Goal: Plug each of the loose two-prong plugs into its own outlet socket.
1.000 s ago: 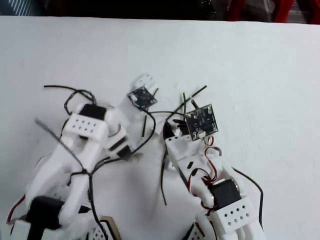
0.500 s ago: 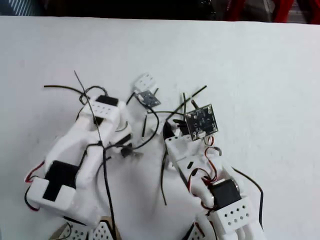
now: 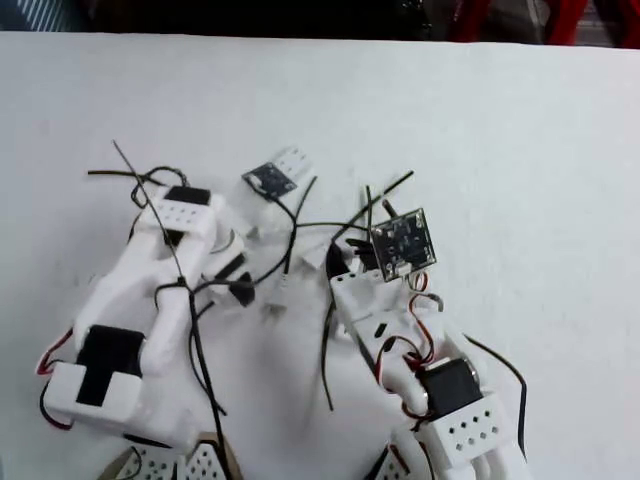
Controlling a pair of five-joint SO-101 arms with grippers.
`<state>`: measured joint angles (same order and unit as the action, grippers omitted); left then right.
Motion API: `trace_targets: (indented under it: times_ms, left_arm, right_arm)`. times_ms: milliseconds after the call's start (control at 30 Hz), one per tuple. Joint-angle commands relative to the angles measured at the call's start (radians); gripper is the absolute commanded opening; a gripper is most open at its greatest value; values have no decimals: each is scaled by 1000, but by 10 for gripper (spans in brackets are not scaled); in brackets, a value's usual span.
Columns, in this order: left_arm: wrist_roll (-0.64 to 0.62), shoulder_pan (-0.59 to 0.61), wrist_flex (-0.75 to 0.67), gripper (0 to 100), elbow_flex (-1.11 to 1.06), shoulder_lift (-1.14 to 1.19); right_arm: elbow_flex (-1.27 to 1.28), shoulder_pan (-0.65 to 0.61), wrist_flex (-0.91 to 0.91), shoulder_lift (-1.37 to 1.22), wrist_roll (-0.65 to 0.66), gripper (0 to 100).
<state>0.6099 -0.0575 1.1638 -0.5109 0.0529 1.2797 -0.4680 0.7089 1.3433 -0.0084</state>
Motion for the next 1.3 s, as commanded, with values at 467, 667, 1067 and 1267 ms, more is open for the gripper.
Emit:
trace_targets:
  times_ms: [467,667,1067,1267]
  left_arm:
    - [-244,188,29,266,-262,-728]
    - [-270,242,-175,192,-600,-1047]
    - [-341,406,-215,192,-884,-1501]
    - [-341,412,-192,192,-921,-1583]
  right_arm:
    - [-15,-114,-19,10,0,17]
    - [-86,-222,-19,-71,0,17]
    - [-514,-274,-21,-730,37,17]
    - [-631,-297,-21,-986,147,17]
